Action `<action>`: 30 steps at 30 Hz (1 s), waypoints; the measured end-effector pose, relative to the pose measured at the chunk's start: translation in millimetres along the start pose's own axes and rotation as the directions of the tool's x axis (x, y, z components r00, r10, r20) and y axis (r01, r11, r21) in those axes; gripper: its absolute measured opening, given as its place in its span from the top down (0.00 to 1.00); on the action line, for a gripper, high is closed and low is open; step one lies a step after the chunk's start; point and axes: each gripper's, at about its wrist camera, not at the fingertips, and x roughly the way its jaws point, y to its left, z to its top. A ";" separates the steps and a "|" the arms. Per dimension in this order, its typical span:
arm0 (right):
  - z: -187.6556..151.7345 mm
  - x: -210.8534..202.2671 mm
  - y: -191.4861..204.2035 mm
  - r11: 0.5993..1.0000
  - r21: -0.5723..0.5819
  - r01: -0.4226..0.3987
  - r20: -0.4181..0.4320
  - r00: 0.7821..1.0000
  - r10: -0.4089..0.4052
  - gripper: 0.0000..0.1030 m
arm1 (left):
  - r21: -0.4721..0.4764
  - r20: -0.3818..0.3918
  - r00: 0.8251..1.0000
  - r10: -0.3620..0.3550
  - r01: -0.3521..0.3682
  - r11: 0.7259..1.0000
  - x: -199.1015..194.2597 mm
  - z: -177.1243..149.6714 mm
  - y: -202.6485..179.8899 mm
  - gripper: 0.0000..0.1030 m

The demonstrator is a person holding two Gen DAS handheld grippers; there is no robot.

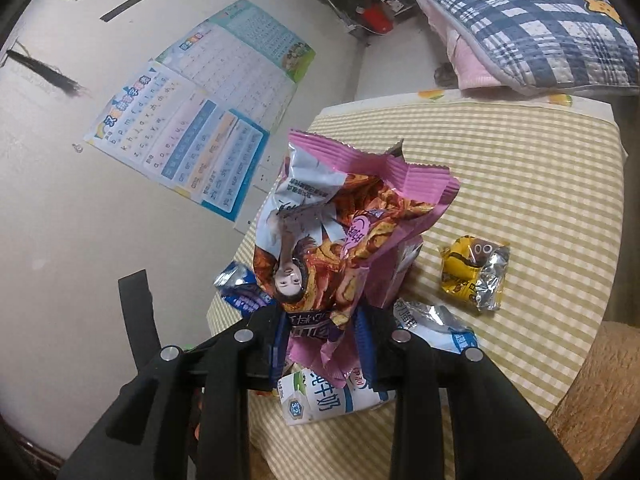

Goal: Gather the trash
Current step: 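Grasp the blue wrapper with the left tool while the right tool grasps the pink snack bag, then carry the blue wrapper and pink bag over the bin and release both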

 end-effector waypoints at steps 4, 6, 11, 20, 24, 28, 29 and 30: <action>0.6 -0.2 2.6 1.000 -0.004 -0.013 -0.004 1.000 0.013 0.72 | -0.016 0.043 0.999 0.006 -0.005 1.000 -13.6 -6.9 5.6 0.97; 0.7 -2.3 6.8 1.000 -0.019 -0.010 0.002 1.000 0.010 0.72 | -0.025 0.074 0.997 -0.003 0.005 1.000 -24.6 -7.5 7.3 0.97; -2.2 1.1 17.4 0.998 -0.058 -0.009 -0.004 1.000 0.009 0.72 | -0.009 0.170 0.985 0.006 -0.005 1.000 -56.9 -18.4 9.0 0.97; -7.9 -4.6 43.2 0.990 -0.139 -0.014 0.032 0.999 0.019 0.72 | -0.009 0.236 0.971 -0.025 0.028 1.000 -90.4 -19.0 17.2 0.97; -11.0 -8.8 54.1 0.980 -0.197 0.019 0.058 0.998 -0.008 0.72 | -0.010 0.259 0.965 -0.042 0.047 0.999 -98.6 -19.7 17.9 0.97; -12.8 -5.8 55.9 0.980 -0.197 0.014 0.048 0.999 -0.005 0.72 | -0.018 0.260 0.965 -0.040 0.046 0.999 -100.2 -19.4 21.2 0.97; -13.1 -5.9 56.5 0.980 -0.201 0.014 0.049 0.999 -0.004 0.72 | -0.026 0.261 0.964 -0.042 0.051 0.998 -101.1 -19.3 23.2 0.97; -13.5 -6.4 58.0 0.979 -0.205 0.012 0.051 0.999 -0.001 0.72 | -0.030 0.263 0.964 -0.043 0.052 0.998 -102.0 -18.9 24.4 0.97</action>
